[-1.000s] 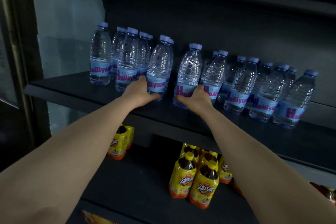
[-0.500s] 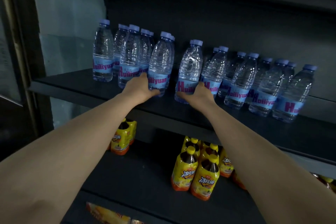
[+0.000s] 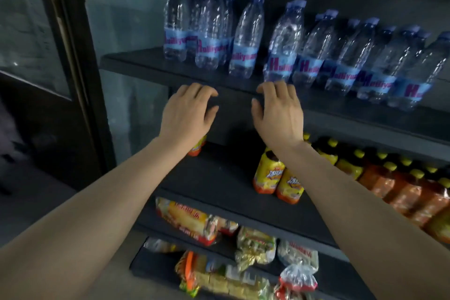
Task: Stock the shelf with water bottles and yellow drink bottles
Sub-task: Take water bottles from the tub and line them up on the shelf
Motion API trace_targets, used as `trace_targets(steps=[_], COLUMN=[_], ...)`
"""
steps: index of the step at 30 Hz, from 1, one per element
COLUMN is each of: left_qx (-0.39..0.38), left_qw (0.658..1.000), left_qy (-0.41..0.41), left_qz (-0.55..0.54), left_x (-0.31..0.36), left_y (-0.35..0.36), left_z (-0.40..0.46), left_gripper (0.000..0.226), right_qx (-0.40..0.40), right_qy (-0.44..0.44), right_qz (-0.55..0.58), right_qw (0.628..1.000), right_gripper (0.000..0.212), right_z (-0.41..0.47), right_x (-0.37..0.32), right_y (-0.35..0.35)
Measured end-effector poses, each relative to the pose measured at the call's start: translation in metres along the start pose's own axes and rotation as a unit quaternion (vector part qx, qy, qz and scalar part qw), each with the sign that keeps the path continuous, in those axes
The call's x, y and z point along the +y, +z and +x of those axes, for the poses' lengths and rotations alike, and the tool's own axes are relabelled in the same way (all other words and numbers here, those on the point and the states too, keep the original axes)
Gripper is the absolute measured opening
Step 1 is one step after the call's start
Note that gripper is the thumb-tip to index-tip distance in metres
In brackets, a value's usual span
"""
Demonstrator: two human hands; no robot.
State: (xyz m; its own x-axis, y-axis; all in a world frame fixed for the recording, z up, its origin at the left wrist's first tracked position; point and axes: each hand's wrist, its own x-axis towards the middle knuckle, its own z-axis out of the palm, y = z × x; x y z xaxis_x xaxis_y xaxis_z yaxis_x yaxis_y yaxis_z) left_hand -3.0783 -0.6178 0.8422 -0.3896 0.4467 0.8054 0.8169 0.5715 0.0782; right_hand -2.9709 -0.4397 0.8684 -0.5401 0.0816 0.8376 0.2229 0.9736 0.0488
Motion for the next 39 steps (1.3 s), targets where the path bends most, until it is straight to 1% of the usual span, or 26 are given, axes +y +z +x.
trace_targets(steps=[4, 7, 11, 15, 19, 22, 26, 29, 31, 33, 37, 39], left_qx=[-0.044, -0.098, -0.169, -0.238, -0.302, -0.347, -0.4, -0.441, -0.45, -0.455, -0.466, -0.464], left_qw=[0.999, 0.993, 0.979, 0.952, 0.919, 0.894, 0.86, 0.836, 0.827, 0.823, 0.818, 0.822], left_qy=[-0.023, -0.061, -0.116, -0.193, -0.253, -0.284, -0.317, -0.327, -0.337, -0.339, -0.337, -0.331], left_qz=[0.0, -0.004, -0.007, -0.004, -0.002, 0.005, 0.014, 0.011, 0.008, -0.001, -0.009, -0.007], left_x=[-0.02, -0.034, -0.051, -0.06, -0.065, -0.066, -0.062, -0.058, -0.056, -0.053, -0.057, -0.065], left_y=[-0.009, -0.005, 0.014, 0.041, 0.071, 0.094, 0.134, 0.169, 0.197, 0.214, 0.269, 0.293], left_z=[-0.074, -0.14, -0.24, -0.343, -0.448, -0.524, -0.62, -0.686, -0.729, -0.752, -0.823, -0.855], left_gripper=[0.025, 0.025, 0.026, 0.024, 0.024, 0.028, 0.033, 0.04, 0.041, 0.042, 0.051, 0.055], right_qx=[-0.025, -0.093, -0.191, -0.288, -0.377, -0.443, -0.513, -0.544, -0.547, -0.56, -0.585, -0.598], right_qy=[-0.019, -0.015, -0.003, 0.01, -0.002, -0.026, -0.054, -0.067, -0.091, -0.104, -0.138, -0.148], right_qz=[0.036, 0.064, 0.116, 0.14, 0.165, 0.153, 0.141, 0.144, 0.124, 0.112, 0.116, 0.112], right_qw=[0.999, 0.994, 0.975, 0.947, 0.911, 0.883, 0.845, 0.824, 0.823, 0.814, 0.79, 0.78], right_gripper=[0.025, 0.026, 0.029, 0.03, 0.033, 0.05, 0.057, 0.052, 0.053, 0.057, 0.066, 0.071], right_z=[-0.062, -0.124, -0.217, -0.307, -0.391, -0.456, -0.551, -0.617, -0.663, -0.692, -0.779, -0.813], right_x=[-0.045, -0.077, -0.115, -0.145, -0.162, -0.168, -0.173, -0.174, -0.178, -0.179, -0.185, -0.19], right_y=[0.011, 0.031, 0.062, 0.097, 0.14, 0.175, 0.223, 0.258, 0.285, 0.302, 0.357, 0.382])
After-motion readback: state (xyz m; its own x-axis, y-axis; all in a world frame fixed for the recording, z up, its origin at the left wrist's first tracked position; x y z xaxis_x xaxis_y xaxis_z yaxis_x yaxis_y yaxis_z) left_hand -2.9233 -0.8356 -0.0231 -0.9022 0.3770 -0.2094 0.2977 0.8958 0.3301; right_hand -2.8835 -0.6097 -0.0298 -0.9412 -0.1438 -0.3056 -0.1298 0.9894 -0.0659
